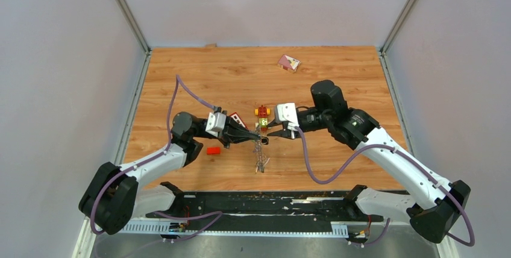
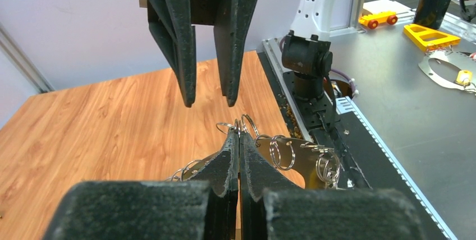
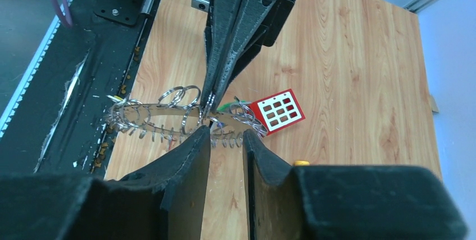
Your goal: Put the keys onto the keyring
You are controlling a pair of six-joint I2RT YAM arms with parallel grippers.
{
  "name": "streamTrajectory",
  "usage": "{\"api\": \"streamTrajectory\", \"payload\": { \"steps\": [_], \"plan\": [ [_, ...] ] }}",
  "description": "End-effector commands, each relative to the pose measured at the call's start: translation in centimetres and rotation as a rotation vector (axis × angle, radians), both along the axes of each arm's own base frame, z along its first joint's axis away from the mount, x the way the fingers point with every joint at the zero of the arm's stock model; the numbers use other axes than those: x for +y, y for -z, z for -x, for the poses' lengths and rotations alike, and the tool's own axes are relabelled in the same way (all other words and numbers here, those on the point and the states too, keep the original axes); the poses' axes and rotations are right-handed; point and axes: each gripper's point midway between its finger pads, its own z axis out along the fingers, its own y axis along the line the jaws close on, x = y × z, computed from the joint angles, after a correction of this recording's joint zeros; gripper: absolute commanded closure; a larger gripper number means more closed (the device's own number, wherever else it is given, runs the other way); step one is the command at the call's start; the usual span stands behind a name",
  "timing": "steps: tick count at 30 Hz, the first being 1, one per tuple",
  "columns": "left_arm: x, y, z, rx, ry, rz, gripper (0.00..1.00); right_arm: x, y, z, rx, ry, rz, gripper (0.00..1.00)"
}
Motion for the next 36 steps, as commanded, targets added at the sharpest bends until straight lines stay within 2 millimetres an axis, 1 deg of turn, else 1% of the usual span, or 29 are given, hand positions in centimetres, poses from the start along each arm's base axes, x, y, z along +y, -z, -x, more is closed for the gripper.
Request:
{"api": "streamTrajectory", "payload": {
  "steps": [1,6,11,16,26,33,36],
  "plan": [
    [-0.1,-2.7,-0.2,-0.104,-0.015,0.059,1.0,0.3,-1.6,1.0,0.013,-0.053,-0.05,0.72],
    [-0.1,-2.7,-0.3,-0.101,-0.019,0.06,1.0,0.7,-1.1,1.0,0.038,-0.063,-0.049,0.73],
    [-0.1,-2.9,-0.4,-0.097,-0.027,0.07,1.0,1.1,0.0,0.6,0.056,-0.056,-0.037,0.75],
    [0.0,-3.1,-0.2,-0.097,-0.026,0.078,1.0,1.3,0.6,0.2,0.061,-0.044,-0.028,0.76],
    [-0.1,-3.1,-1.2,-0.088,-0.083,0.089,1.0,1.5,0.9,0.7,0.086,-0.065,-0.033,0.76],
    [-0.1,-3.4,-1.7,-0.086,-0.115,0.102,1.0,1.6,1.2,0.7,0.099,-0.065,-0.03,0.76],
    [0.0,-3.5,-1.7,-0.084,-0.118,0.105,1.0,1.8,1.4,0.4,0.108,-0.05,-0.029,0.77]
  ]
}}
